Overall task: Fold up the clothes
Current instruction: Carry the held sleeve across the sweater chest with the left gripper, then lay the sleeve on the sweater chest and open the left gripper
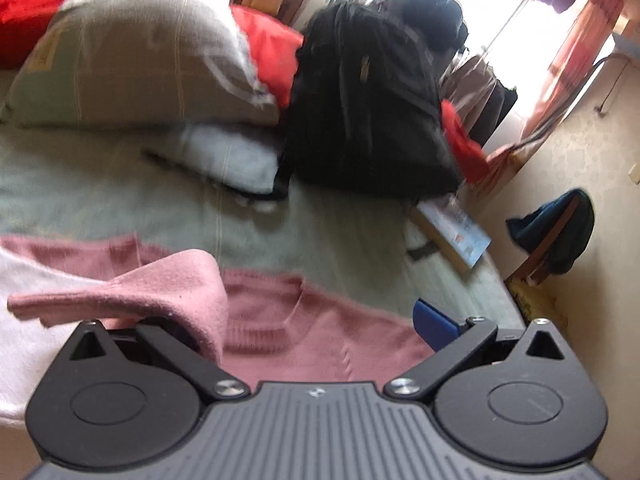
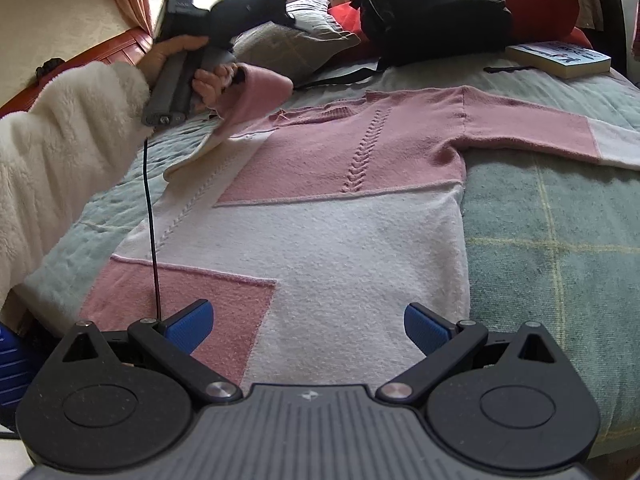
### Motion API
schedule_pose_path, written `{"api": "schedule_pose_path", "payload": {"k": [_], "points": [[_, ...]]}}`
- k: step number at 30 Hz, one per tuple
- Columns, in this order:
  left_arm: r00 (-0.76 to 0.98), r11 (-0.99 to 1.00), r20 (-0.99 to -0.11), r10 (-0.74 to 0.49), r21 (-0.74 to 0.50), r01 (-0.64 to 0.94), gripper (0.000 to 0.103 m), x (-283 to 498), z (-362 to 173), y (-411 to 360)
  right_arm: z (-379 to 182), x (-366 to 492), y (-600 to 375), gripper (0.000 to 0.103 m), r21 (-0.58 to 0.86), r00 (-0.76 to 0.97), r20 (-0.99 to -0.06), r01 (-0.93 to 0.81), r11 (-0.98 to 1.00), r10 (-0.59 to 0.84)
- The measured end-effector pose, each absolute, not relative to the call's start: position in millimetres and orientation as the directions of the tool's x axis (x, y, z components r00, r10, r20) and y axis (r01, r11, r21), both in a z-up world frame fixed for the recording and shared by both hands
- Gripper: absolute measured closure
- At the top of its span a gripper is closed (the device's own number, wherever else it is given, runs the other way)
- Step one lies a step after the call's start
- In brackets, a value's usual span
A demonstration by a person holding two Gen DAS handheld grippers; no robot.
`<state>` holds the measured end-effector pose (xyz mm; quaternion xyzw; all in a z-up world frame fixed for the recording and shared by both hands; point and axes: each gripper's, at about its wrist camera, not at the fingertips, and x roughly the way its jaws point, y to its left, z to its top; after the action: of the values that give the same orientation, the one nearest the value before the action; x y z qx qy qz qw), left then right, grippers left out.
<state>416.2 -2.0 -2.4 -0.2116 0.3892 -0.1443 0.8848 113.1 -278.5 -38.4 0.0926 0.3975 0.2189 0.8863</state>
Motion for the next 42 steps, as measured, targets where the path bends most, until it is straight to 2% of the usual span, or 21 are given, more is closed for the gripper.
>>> {"api": "schedule_pose_path", "payload": {"k": [3,7,14,20,26,31,35,42], "points": [[0.613,0.868,-0.666,-0.424,-0.493,0.065,0.001,409.9,-30.0,-2.9,-38.2,112.9,-279.1,0.000,0.338,0.590,-0.664,-0.312,0.888,0.460],[0.571,0.843,-0.676,-0.466,-0.535,0.054,0.001,396.0,-51.7,3.5,-39.0,114.3,-281.1,0.000,0.340,0.591,-0.667,-0.300,0.891,0.453],[0.598,0.796,-0.626,-0.500,-0.604,0.032,0.001,377.3,-53.5,24.7,-38.9,114.7,-276.0,0.000,0.336,0.585,-0.669,-0.311,0.889,0.458],[0.650,0.779,-0.625,-0.433,-0.622,-0.079,0.001,389.4,-53.5,39.3,-38.3,113.4,-271.8,0.000,0.330,0.584,-0.670,-0.320,0.888,0.459],[0.698,0.796,-0.564,-0.442,-0.605,0.016,0.001,398.8,-30.0,14.1,-39.8,114.8,-273.7,0.000,0.328,0.585,-0.676,-0.305,0.894,0.448],[0.631,0.774,-0.548,-0.549,-0.619,0.135,0.001,400.0,-27.1,-22.4,-40.1,115.1,-273.3,0.000,0.320,0.582,-0.683,-0.305,0.897,0.441],[0.582,0.787,-0.571,-0.579,-0.578,0.216,0.001,391.9,-27.3,-42.9,-39.6,115.3,-275.4,0.000,0.318,0.585,-0.686,-0.293,0.902,0.432],[0.603,0.834,-0.595,-0.532,-0.493,0.249,0.001,370.9,6.3,-22.8,-35.5,113.4,-273.3,0.000,0.311,0.593,-0.683,-0.293,0.904,0.427]]}}
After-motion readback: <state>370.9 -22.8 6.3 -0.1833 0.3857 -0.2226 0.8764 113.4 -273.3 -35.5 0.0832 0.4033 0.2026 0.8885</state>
